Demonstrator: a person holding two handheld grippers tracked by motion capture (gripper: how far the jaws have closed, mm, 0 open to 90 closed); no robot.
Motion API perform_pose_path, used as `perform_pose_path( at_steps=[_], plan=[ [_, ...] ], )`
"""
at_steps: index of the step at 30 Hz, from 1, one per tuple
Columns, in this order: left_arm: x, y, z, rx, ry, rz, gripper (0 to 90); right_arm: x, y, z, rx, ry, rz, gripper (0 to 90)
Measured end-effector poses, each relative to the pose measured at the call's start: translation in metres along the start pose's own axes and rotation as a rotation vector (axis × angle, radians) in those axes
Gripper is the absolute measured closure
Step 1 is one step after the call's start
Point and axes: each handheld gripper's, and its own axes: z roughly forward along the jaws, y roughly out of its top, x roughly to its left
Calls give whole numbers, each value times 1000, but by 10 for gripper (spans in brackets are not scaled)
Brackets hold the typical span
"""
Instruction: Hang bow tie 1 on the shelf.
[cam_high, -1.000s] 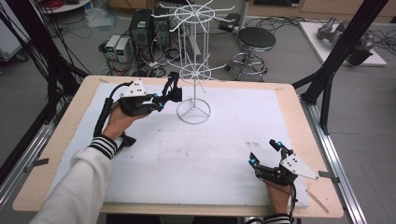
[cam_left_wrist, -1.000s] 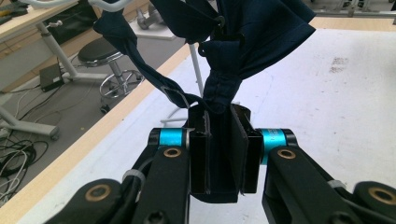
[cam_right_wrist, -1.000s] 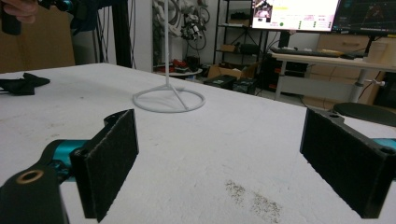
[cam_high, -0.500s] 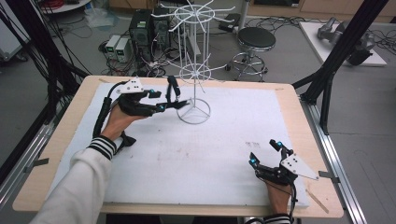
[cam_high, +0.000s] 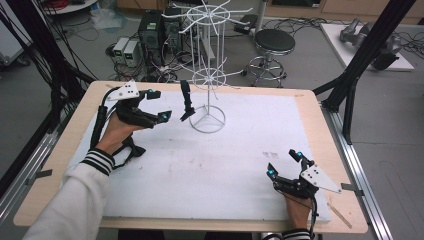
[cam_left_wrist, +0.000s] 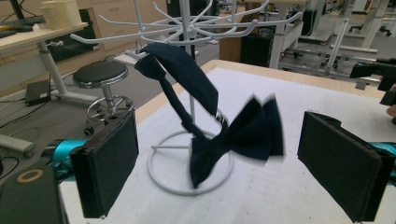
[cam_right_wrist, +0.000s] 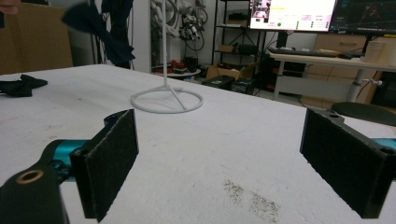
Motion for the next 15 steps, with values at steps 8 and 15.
perform_pose_path(
  at_steps=[8,15],
  plan=[
    [-2,-8,-26,-44,15,-9,129,0,0,0,0,4,-2,109],
    [-5,-19,-50,-65,40,-11,129,0,0,0,-1,5,7,109]
  ],
)
